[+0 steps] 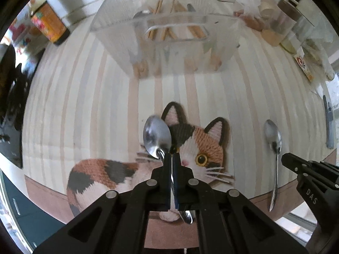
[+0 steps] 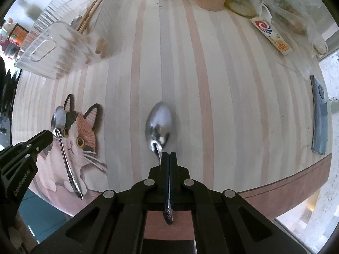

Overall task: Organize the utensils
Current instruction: 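Lift both held spoons and turn toward the clear rack, then lower both spoons into the clear rack and open both grippers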

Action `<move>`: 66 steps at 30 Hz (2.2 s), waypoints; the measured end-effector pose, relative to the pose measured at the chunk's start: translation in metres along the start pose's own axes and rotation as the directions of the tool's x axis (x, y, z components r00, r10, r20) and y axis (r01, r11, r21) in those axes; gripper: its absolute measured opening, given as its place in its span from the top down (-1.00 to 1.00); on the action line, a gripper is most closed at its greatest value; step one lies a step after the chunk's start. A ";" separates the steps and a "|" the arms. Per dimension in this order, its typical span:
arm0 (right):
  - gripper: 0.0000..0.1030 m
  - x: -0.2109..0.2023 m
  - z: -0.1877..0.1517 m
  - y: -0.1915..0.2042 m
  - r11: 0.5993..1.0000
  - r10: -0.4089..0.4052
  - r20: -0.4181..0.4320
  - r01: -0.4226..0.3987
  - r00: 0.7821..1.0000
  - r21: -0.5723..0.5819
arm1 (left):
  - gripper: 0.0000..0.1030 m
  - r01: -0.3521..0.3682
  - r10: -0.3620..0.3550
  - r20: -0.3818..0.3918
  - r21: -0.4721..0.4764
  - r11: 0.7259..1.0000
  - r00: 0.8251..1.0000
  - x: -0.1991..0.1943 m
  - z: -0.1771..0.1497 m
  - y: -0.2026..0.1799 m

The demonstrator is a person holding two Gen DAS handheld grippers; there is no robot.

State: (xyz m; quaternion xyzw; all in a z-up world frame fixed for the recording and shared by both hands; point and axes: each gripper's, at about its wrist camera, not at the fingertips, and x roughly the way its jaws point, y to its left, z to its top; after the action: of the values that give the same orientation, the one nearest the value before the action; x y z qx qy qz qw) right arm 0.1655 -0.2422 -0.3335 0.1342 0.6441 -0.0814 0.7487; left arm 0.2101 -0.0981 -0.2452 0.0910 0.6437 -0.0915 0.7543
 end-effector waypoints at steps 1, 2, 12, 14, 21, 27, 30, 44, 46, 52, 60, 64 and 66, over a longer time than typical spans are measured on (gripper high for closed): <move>1.00 -0.001 -0.001 -0.002 1.000 0.009 0.000 -0.009 1.000 0.009 | 1.00 0.013 -0.013 -0.007 -0.018 1.000 1.000 0.001 -0.003 0.006; 1.00 -0.002 -0.002 -0.006 1.000 0.018 0.000 -0.018 1.000 0.016 | 1.00 0.017 -0.018 -0.013 -0.033 0.999 1.000 0.001 -0.005 0.011; 0.98 -0.001 -0.012 -0.044 0.987 0.116 -0.030 -0.112 0.993 0.112 | 0.88 0.217 -0.246 -0.107 -0.228 0.949 0.963 0.022 -0.019 0.052; 0.98 -0.003 -0.009 -0.046 0.986 0.123 -0.030 -0.119 0.992 0.121 | 0.62 0.256 -0.288 -0.115 -0.233 0.938 0.951 0.026 -0.018 0.045; 0.72 -0.007 -0.005 -0.047 0.988 0.124 -0.033 -0.120 0.992 0.099 | 0.25 0.161 -0.186 -0.120 -0.187 0.969 0.975 0.039 -0.003 0.014; 0.49 0.009 -0.004 -0.021 0.997 0.071 -0.083 -0.071 0.994 0.001 | 0.90 0.032 -0.045 -0.087 -0.137 0.990 0.995 0.041 0.007 -0.002; 0.58 0.008 -0.006 -0.012 1.000 0.003 -0.055 -0.004 0.998 -0.030 | 0.93 0.035 -0.045 -0.079 -0.125 0.992 0.996 0.043 0.019 0.002; 0.87 -0.022 -0.015 -0.016 0.999 -0.040 0.017 0.041 0.999 -0.033 | 0.93 -0.026 0.028 0.044 -0.031 0.999 0.999 -0.001 -0.002 -0.004; 0.87 -0.033 -0.013 -0.018 0.999 -0.028 0.036 0.029 0.999 -0.024 | 0.93 -0.023 0.024 0.076 -0.021 1.000 0.997 -0.014 -0.002 -0.007; 0.87 -0.082 -0.011 -0.030 1.000 0.014 0.117 -0.014 0.993 -0.005 | 0.93 0.002 -0.002 0.183 0.001 1.000 0.983 -0.074 -0.001 0.003; 0.87 -0.138 0.036 0.003 0.994 0.108 0.228 -0.103 0.968 -0.035 | 0.93 0.070 -0.057 0.298 -0.034 0.997 0.953 -0.127 0.039 0.017; 0.87 -0.158 0.068 0.024 0.987 0.156 0.276 -0.143 0.948 -0.069 | 0.93 0.108 -0.084 0.323 -0.056 0.993 0.943 -0.141 0.074 0.023; 0.87 -0.166 0.088 0.035 0.984 0.173 0.293 -0.153 0.940 -0.089 | 0.93 0.115 -0.091 0.326 -0.055 0.992 0.941 -0.144 0.093 0.027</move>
State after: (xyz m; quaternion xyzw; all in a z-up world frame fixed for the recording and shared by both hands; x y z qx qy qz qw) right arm 0.2326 -0.2445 -0.1550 0.1488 0.5122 -0.0174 0.8457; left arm 0.2834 -0.0922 -0.0881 0.0132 0.5185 -0.1209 0.8464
